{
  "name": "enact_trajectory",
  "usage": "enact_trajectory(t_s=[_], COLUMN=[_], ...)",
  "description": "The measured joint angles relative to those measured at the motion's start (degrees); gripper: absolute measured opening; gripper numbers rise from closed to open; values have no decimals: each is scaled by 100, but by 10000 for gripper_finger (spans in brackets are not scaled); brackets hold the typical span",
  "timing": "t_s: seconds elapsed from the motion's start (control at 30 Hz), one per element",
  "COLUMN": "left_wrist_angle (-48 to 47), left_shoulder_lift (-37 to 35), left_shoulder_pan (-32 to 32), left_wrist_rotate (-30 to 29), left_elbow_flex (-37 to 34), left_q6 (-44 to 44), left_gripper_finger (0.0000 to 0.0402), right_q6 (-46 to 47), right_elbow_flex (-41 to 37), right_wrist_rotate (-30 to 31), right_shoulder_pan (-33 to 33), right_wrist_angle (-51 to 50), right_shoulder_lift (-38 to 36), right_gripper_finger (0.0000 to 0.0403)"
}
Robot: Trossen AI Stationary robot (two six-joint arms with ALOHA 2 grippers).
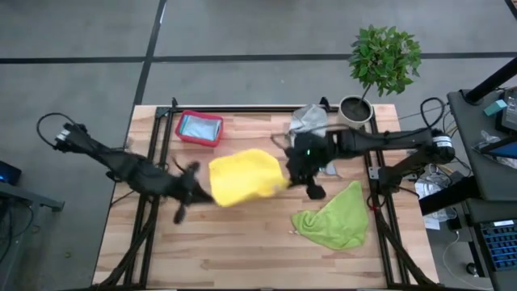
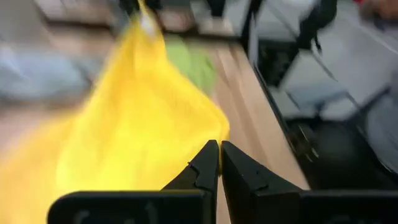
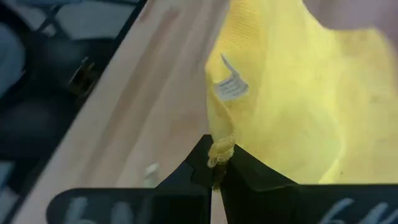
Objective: Fold microfiber towels
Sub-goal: Fold the yellow microfiber cloth
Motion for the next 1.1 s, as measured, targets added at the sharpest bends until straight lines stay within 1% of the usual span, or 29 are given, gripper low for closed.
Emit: enact_trajectory(t_s=[0.1,0.3,0.4,0.47,0.57,0.7,0.73,0.8,0.87,1.0,1.1], left_wrist_angle=[160,1177,1773,2000,2219,1996,1871,1480,1003,91,-262], left_shoulder_lift=[604,1810,2269,2570,2918,3144,3151,3099,2969,2707,2662], left_shoulder_pan=[-333,-736,-832,-851,-839,-786,-759,-708,-658,-467,-266], left_wrist_rotate=[106,462,665,732,771,680,656,557,273,-558,-868], left_elbow_flex=[-58,-20,-5,-11,-19,-30,-30,-10,-12,-19,-30], left_q6=[-685,-1625,-1979,-2136,-2316,-2383,-2384,-2388,-2390,-2420,-2381], left_gripper_finger=[0,0,0,0,0,0,0,0,0,0,0], right_q6=[363,1464,2143,2709,3459,3908,3933,3886,3751,3518,3374], right_elbow_flex=[-350,-1134,-1531,-1825,-2264,-2712,-2767,-2804,-2804,-2797,-2797], right_wrist_rotate=[-6,-49,-463,-704,-877,-848,-741,-279,-22,52,57], right_shoulder_pan=[374,1033,1223,1326,1464,1515,1512,1441,1292,854,490], right_wrist_angle=[138,1023,1606,2129,2767,3387,3460,3356,3312,3293,3271], right_shoulder_lift=[0,0,6,26,71,169,203,239,264,262,262], right_gripper_finger=[9,9,9,8,8,9,9,9,9,9,9])
